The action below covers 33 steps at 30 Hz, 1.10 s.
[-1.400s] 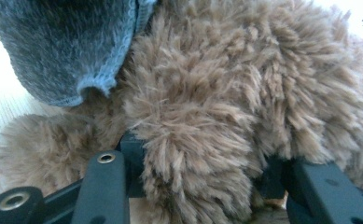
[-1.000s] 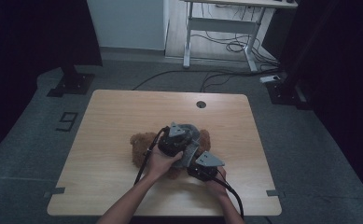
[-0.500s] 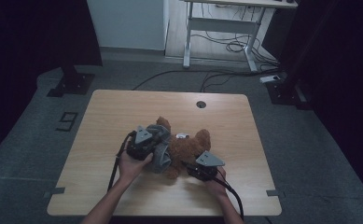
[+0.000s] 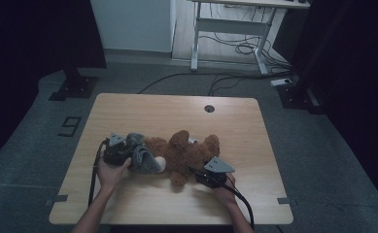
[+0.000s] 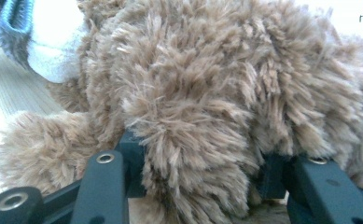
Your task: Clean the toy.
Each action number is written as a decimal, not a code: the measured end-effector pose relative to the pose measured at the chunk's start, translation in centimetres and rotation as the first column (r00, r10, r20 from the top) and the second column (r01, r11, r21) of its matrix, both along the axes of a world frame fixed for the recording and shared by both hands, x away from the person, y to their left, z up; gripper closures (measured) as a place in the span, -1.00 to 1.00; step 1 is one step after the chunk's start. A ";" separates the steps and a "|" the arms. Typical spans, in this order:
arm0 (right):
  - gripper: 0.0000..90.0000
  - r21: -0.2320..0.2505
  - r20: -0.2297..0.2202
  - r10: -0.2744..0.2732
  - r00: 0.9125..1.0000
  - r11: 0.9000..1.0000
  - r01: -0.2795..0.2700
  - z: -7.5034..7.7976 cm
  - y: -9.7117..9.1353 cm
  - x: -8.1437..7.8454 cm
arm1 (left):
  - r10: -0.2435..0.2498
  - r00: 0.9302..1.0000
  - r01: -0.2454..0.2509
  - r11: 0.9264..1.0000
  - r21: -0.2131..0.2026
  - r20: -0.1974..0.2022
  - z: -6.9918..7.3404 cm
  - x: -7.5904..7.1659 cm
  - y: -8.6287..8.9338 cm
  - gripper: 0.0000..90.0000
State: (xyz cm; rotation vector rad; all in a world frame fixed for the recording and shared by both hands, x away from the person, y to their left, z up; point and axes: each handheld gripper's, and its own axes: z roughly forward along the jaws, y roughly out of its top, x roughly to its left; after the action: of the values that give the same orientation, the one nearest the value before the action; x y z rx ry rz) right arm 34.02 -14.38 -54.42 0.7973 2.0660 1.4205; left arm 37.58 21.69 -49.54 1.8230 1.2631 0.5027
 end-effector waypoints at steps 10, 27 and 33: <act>0.09 0.007 0.005 -0.004 1.000 1.000 0.004 -0.2 -0.1 -0.1 | -0.101 0.981 0.115 0.990 -0.078 0.163 5.5 -1.6 -3.3 0.84; 0.09 0.010 0.011 -0.005 1.000 1.000 0.005 -0.3 -0.2 -0.2 | -0.441 0.877 0.438 0.897 0.059 0.190 7.7 -2.5 -19.3 0.83; 0.08 0.012 0.007 -0.008 1.000 1.000 0.008 -0.3 -0.1 -0.2 | -0.414 0.905 0.405 0.909 0.100 0.099 5.5 -1.0 -18.9 0.83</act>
State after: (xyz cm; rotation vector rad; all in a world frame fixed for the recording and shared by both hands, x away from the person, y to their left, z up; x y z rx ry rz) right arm 33.80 -14.49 -54.71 0.8033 2.0488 1.4310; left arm 36.53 2.74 -44.02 2.0227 0.7561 0.4189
